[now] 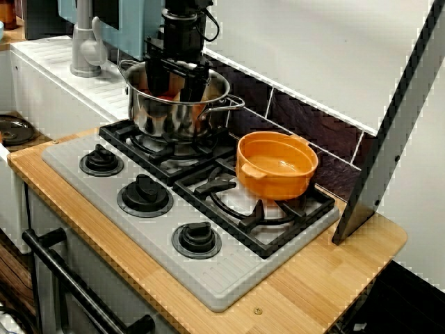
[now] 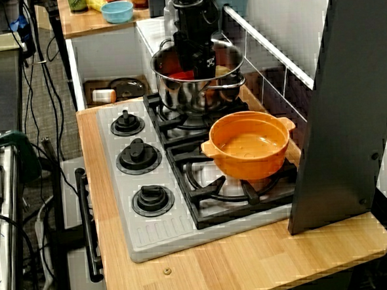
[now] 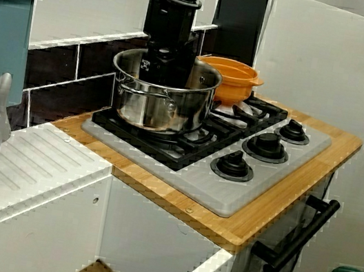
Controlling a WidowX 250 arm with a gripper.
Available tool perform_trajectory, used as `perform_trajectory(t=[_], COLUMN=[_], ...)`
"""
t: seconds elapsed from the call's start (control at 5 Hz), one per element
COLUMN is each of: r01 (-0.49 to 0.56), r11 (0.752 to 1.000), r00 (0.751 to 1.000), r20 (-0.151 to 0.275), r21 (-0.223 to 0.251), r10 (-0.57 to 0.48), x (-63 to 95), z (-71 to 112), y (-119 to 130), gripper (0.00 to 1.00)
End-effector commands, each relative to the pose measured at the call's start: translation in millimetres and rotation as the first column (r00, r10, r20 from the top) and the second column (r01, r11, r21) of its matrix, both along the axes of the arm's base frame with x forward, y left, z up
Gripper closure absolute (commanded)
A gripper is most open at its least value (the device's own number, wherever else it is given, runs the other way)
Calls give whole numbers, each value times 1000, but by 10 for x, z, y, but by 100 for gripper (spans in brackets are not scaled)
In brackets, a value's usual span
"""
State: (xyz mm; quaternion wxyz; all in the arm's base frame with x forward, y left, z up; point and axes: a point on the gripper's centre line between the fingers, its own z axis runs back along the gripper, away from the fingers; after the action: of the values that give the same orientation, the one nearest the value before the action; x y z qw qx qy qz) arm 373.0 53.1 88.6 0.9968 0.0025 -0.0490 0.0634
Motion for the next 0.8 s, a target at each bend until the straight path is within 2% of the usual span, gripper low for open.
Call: perform_trajectory(t=[0.0,0.6], r01=[10,20], r11=[1000,1000], r00=[995,992], r20=[100,122], r21=[3,21], r10=[-10,-22], x=[4,-191], z=[312,270], y=[2,-79], gripper=[0,0])
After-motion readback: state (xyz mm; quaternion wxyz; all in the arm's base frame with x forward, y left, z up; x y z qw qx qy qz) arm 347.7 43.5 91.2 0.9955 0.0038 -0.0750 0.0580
